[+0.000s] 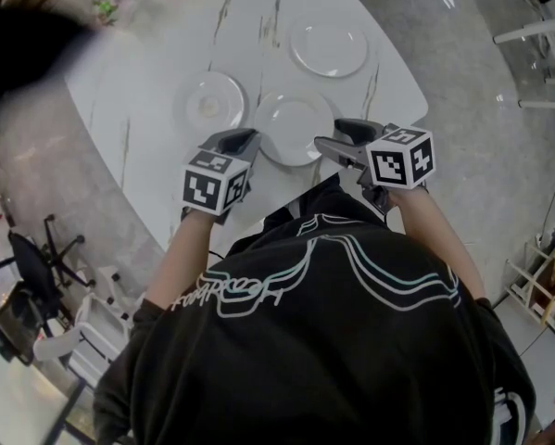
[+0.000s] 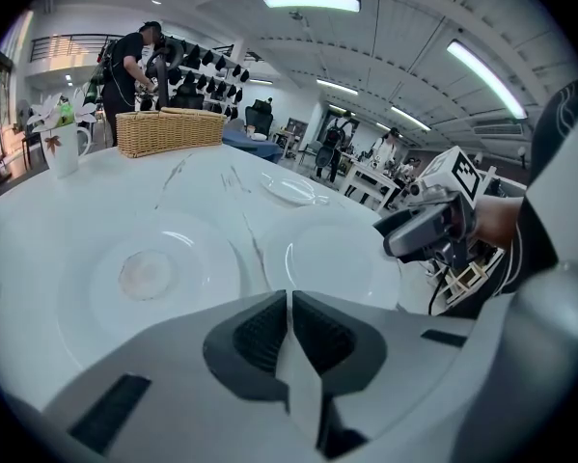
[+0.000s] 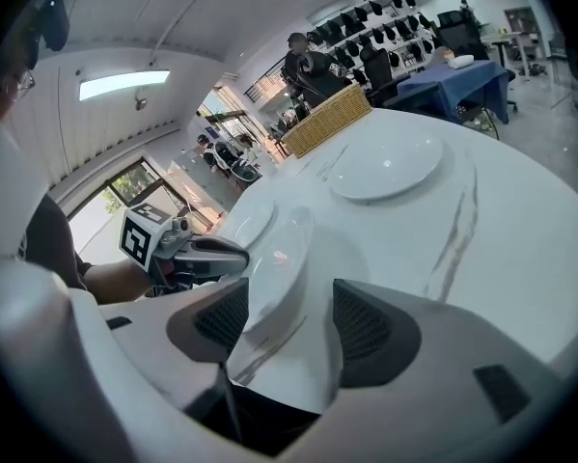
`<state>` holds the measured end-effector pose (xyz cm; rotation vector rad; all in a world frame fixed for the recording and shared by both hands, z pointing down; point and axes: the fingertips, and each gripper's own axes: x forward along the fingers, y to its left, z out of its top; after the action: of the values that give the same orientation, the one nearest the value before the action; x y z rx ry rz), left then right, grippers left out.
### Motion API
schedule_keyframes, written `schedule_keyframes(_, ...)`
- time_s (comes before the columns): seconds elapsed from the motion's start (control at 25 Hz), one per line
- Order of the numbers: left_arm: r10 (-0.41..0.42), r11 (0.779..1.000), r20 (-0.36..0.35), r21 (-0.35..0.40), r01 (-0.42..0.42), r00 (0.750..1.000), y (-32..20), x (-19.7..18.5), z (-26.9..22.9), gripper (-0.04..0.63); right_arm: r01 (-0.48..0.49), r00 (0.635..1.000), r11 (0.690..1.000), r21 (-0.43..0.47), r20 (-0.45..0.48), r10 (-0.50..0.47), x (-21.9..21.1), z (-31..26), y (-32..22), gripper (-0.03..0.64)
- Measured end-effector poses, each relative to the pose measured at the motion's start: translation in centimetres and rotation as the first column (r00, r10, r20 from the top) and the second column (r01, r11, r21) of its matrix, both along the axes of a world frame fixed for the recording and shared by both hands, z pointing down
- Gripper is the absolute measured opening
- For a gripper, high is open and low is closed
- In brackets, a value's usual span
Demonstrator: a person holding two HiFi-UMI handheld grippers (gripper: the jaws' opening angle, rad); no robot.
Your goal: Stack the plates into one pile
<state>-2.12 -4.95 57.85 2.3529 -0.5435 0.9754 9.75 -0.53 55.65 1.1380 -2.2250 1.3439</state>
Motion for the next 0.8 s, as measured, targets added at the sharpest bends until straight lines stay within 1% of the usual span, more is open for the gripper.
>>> schedule_keyframes(0.2, 0.014, 1.000, 0.019, 0.007, -0.014, 1.000, 0.1, 0.0, 0.2, 0.038, 0.010, 0.999, 0.999, -0.037, 0.044, -0.008, -1.0, -0.1, 0.1, 0.258)
schedule_keyframes(0.4, 0.016, 1.000, 0.020, -0.001, -0.016, 1.000, 0.1, 0.0, 0.2, 0.038, -0.041, 0.982, 0.995, -0.086, 0.179, 0.056, -1.7, -0.8, -0.7, 0.208)
schedule_keyframes(0.48, 0.015, 1.000, 0.020, -0.002, -0.015, 1.000, 0.2, 0.0, 0.2, 0.038, -0.052, 0.974, 0.994, -0.099, 0.213, 0.072, -1.8, -1.0, -0.9, 0.183)
schedule_keyframes(0.56, 0.014, 1.000, 0.019, -0.002, -0.014, 1.000, 0.2, 0.0, 0.1, 0.038, -0.054, 0.974, 0.992, -0.110, 0.215, 0.077, -1.7, -0.9, -0.9, 0.147)
schedule_keyframes(0.64, 0.013, 1.000, 0.019, -0.004, -0.013, 1.000, 0.3, 0.0, 0.1, 0.038, -0.060, 0.977, 0.991, -0.119, 0.196, 0.083, -1.5, -0.5, -0.9, 0.107)
schedule_keyframes(0.72, 0.012, 1.000, 0.019, -0.005, -0.012, 1.000, 0.2, 0.0, 0.2, 0.038, -0.067, 0.976, 0.989, -0.130, 0.196, 0.092, -1.4, -0.4, -0.9, 0.085)
schedule_keyframes(0.8, 0.007, 1.000, 0.018, -0.010, -0.007, 1.000, 0.2, 0.0, 0.2, 0.038, -0.072, 0.974, 0.988, -0.136, 0.203, 0.099, -1.3, -0.3, -0.9, 0.081)
